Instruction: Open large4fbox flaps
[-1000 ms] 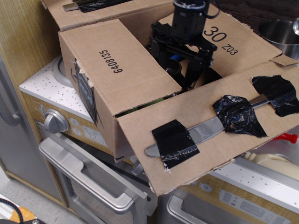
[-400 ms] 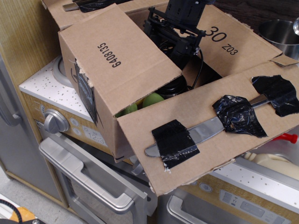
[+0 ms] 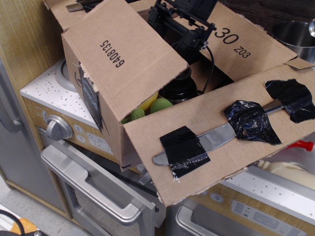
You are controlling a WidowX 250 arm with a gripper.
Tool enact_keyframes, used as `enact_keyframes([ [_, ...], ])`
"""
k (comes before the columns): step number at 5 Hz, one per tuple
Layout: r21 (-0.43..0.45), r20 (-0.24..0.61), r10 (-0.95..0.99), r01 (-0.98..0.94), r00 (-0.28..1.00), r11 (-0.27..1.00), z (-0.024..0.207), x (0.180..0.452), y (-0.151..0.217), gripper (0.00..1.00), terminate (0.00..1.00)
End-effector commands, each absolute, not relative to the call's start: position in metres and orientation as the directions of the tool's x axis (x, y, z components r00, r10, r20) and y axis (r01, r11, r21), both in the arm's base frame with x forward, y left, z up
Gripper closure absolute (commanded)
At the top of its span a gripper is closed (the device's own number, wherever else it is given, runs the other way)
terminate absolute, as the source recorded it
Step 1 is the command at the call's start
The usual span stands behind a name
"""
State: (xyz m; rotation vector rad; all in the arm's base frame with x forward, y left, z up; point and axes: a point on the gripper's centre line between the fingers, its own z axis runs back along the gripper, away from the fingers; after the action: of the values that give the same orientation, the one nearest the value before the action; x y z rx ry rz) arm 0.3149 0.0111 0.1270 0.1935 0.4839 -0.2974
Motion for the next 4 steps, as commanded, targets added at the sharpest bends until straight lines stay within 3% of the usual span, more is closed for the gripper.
enact_keyframes([
  [1, 0.231, -0.424, -0.169, 0.287, 0.89, 0.93, 0.174, 0.298, 0.019, 0.0, 0.0],
  [2, 0.277, -0.432, -0.142, 0.281, 0.891, 0.919, 0.185, 0.288, 0.028, 0.0, 0.0],
  [4, 0.242, -0.444, -0.139, 0.267, 0.885, 0.933, 0.19, 0.264, 0.053, 0.0, 0.0],
])
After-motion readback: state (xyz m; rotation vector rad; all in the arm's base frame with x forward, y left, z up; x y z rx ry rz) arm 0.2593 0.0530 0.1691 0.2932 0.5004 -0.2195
